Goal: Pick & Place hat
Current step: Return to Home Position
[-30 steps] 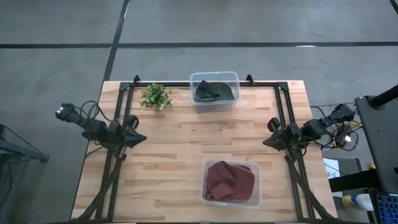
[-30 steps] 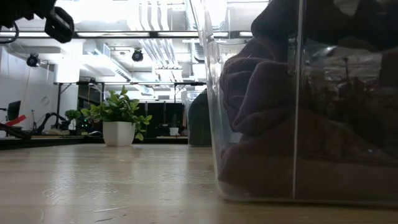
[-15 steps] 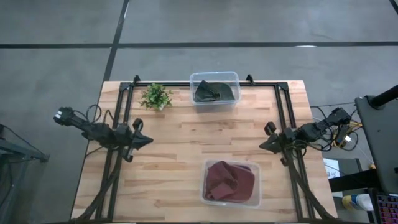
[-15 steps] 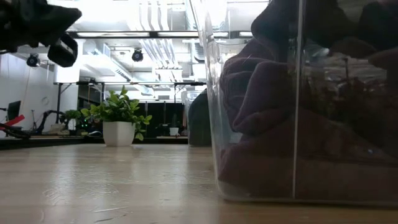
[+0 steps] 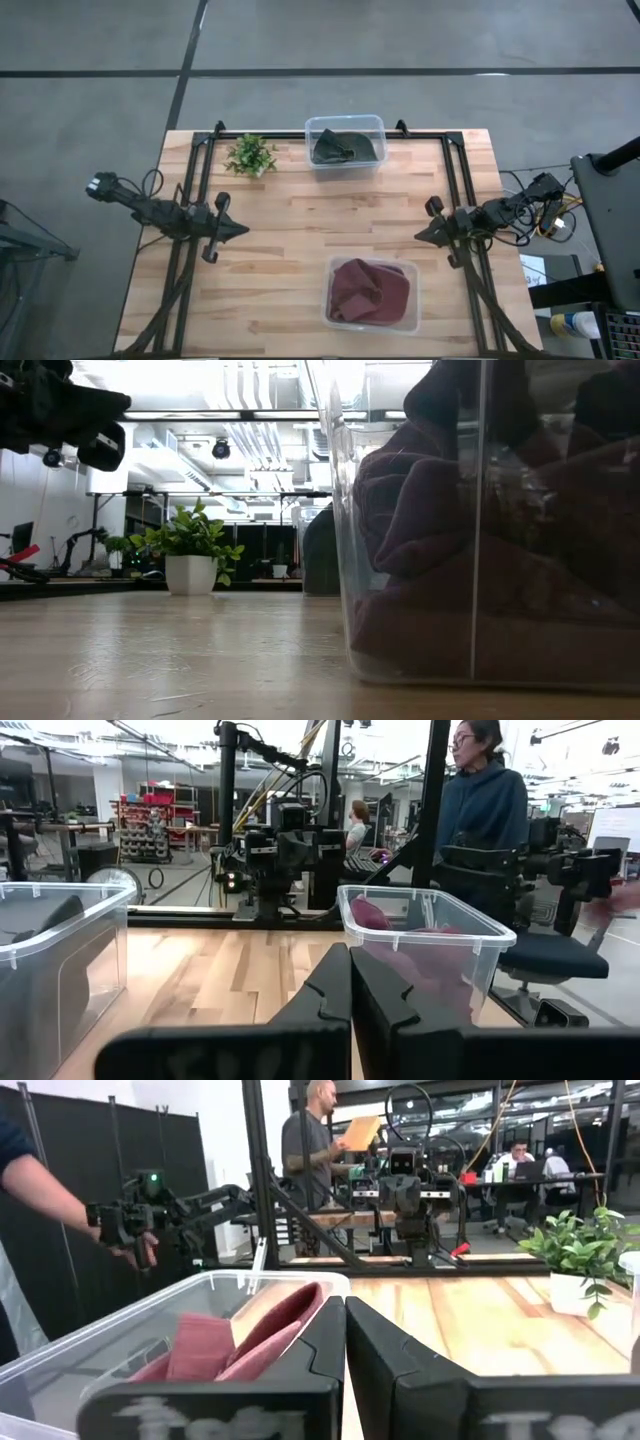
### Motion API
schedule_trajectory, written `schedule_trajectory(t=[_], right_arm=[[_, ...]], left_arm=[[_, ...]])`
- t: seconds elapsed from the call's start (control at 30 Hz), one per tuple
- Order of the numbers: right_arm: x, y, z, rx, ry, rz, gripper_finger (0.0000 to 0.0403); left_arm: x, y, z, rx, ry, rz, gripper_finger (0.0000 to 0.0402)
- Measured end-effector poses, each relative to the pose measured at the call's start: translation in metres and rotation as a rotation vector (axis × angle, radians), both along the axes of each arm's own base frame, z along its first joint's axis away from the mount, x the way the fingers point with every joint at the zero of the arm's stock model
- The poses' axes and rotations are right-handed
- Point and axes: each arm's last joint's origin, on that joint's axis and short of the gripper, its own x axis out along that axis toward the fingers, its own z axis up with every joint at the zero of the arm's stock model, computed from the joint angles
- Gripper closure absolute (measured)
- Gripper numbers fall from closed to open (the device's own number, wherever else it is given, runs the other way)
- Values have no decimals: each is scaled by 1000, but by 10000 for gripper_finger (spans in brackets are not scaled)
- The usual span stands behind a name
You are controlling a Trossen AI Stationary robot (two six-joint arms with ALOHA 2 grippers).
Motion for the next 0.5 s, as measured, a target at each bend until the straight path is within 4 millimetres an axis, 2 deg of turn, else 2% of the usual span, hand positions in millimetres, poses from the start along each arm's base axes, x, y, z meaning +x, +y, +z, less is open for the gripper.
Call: schedule_trajectory(t=[0.5], right_arm=[[0, 0, 0, 19, 4, 0, 394]], left_arm=[[0, 0, 0, 1, 1, 0, 401]])
